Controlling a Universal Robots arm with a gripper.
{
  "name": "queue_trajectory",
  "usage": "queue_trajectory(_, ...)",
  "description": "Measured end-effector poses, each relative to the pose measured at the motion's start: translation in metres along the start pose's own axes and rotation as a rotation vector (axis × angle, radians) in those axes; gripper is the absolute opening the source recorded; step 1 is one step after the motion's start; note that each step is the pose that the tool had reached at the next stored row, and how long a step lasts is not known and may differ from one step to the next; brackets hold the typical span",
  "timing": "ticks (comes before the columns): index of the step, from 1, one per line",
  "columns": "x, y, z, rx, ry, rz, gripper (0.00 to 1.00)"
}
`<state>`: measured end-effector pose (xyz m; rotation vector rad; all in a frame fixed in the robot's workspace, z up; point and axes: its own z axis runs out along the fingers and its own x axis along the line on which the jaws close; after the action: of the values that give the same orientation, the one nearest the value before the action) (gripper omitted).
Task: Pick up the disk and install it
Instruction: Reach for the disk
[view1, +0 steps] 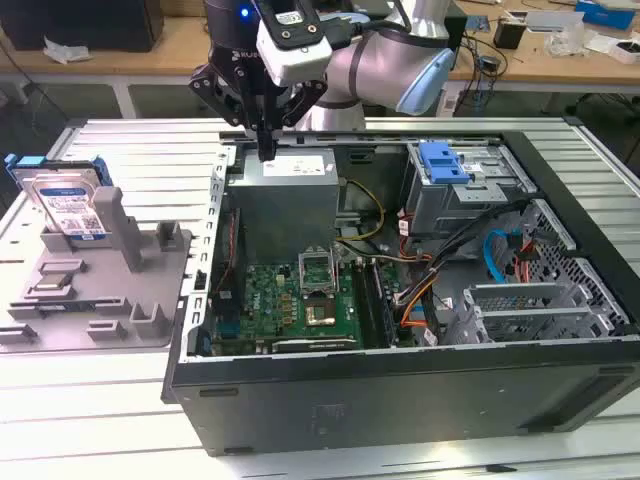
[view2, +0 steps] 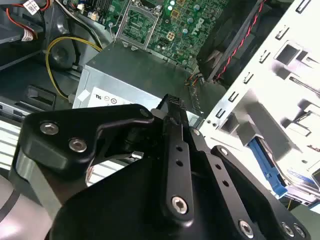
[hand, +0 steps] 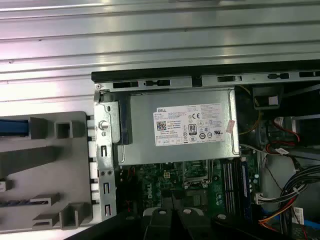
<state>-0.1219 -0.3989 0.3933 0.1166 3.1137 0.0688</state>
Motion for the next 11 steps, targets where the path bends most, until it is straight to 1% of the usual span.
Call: queue_trajectory(11,0.0000,0.0000,0.0000,0.0000,0.0000,0.000,0.11)
